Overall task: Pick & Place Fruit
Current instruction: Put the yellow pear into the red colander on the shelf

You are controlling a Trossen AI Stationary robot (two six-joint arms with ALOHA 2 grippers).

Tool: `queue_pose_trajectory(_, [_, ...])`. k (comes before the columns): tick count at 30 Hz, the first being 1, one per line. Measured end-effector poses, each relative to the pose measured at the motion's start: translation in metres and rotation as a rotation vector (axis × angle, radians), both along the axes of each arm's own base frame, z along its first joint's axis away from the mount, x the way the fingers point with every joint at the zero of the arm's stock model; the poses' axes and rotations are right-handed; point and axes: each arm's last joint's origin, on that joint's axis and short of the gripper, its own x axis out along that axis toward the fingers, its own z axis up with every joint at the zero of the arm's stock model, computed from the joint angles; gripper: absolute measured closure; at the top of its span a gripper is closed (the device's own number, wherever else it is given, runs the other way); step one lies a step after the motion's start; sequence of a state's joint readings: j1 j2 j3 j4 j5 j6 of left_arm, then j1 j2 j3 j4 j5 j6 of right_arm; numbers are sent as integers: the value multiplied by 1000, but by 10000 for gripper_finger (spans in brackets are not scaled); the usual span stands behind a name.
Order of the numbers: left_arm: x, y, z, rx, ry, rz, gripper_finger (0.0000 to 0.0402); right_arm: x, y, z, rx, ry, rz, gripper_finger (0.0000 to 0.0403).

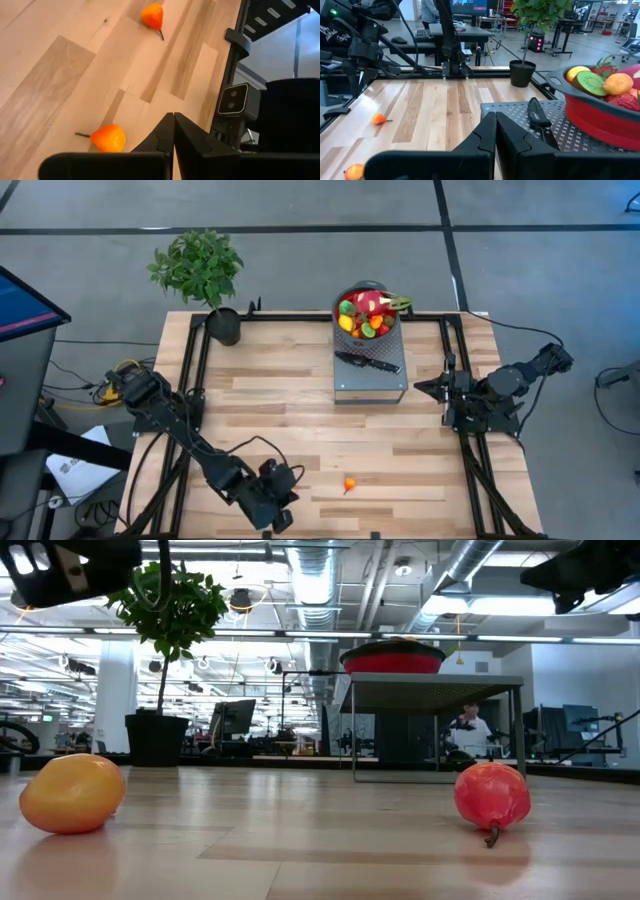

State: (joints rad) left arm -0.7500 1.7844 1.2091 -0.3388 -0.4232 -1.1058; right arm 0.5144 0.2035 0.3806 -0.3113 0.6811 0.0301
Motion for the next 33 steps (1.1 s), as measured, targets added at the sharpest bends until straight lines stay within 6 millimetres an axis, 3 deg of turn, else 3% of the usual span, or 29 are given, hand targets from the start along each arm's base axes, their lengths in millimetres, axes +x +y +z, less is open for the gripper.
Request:
queue_pose_trajectory(23, [0,1,5,47,-27,-60,400,-1,0,-4,-35,44,2,403])
queue_pose_trajectory(33, [9,11,5,-49,-19,71,400,-1,0,-5,-38,50,1,403])
